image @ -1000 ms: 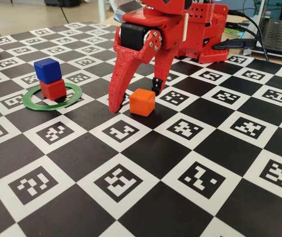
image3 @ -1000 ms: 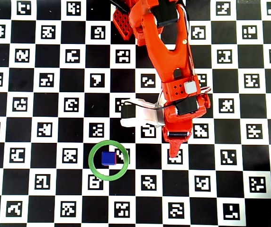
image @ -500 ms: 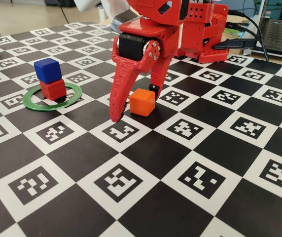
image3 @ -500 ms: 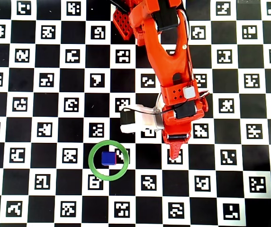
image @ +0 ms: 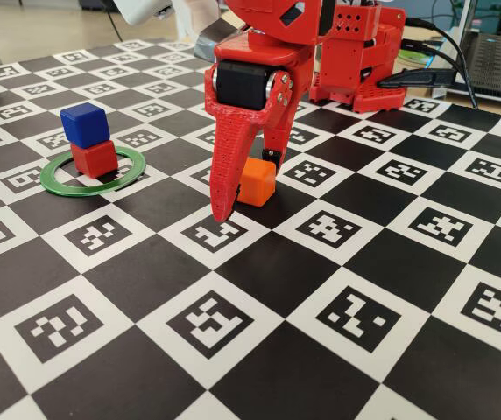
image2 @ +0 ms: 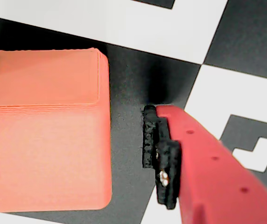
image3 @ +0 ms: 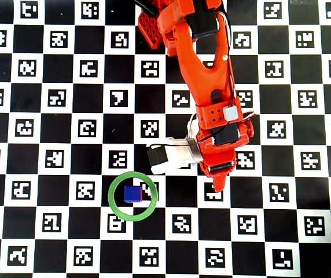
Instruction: Grab the red cube then put it in the green circle then put the blue cube on top and finally the orange cube on top
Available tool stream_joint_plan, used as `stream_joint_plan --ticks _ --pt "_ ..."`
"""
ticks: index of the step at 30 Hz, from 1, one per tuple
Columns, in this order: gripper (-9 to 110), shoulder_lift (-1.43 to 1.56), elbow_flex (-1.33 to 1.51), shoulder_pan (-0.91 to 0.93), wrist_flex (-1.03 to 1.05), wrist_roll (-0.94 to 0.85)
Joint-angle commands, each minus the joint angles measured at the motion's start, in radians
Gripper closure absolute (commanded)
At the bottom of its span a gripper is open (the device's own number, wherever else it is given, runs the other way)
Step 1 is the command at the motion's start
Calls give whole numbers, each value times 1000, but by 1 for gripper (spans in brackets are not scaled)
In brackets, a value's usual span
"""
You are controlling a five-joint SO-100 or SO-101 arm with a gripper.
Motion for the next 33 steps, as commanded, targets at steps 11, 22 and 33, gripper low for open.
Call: stream_joint_plan --ticks 11,22,33 --pt "84 25 -41 5 -3 -8" --pt "88 41 -265 28 238 -21" --pt "89 -29 -684 187 578 -164"
